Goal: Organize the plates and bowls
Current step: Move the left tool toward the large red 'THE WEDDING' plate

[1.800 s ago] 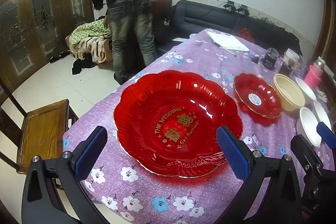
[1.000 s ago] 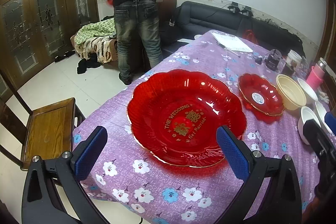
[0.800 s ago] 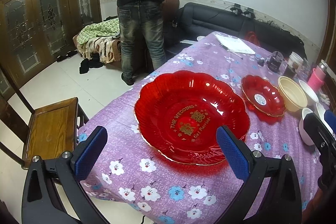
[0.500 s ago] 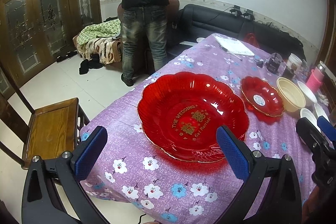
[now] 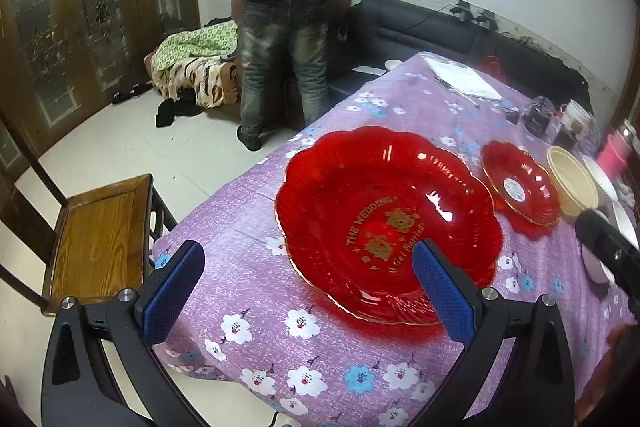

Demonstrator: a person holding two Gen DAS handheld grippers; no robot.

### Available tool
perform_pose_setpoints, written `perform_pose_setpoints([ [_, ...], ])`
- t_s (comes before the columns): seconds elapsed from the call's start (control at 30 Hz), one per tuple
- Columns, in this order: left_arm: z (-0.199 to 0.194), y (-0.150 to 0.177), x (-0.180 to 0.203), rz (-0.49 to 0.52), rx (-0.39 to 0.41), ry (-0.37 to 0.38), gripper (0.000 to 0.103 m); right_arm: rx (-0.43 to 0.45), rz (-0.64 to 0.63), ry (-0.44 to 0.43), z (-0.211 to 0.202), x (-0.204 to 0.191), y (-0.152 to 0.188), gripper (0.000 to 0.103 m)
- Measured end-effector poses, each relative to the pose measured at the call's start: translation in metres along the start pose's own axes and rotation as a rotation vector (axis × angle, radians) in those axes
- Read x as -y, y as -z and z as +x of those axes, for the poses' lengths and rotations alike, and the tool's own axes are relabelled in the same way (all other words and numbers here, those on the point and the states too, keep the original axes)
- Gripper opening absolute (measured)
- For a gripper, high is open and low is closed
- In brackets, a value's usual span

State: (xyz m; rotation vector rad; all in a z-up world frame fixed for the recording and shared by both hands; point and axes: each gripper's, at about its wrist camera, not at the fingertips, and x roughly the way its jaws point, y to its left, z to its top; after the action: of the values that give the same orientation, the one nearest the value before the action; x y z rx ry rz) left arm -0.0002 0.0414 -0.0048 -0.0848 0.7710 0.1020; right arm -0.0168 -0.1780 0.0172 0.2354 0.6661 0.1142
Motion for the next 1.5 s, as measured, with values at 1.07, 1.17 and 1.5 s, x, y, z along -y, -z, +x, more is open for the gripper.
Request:
perform_pose_setpoints([
  [1.07,0.040,-0.020,-0.035,-0.067,-0.076,-0.024,0.103,-0.076,0.026,0.060,0.033,-0.003,-0.001,0.102],
  [1.17,0.050,-0.025,-0.036,-0.074,-0.089,-0.036,0.103,-0.095,0.034,0.055,0.045,-0.003,-0.001,0.102],
  [1.5,0.083,-0.022,-0.028,-0.044,-0.177,-0.077,0.103,-0.187,0.046,0.011,0.097,-0.014,-0.002,0.099],
])
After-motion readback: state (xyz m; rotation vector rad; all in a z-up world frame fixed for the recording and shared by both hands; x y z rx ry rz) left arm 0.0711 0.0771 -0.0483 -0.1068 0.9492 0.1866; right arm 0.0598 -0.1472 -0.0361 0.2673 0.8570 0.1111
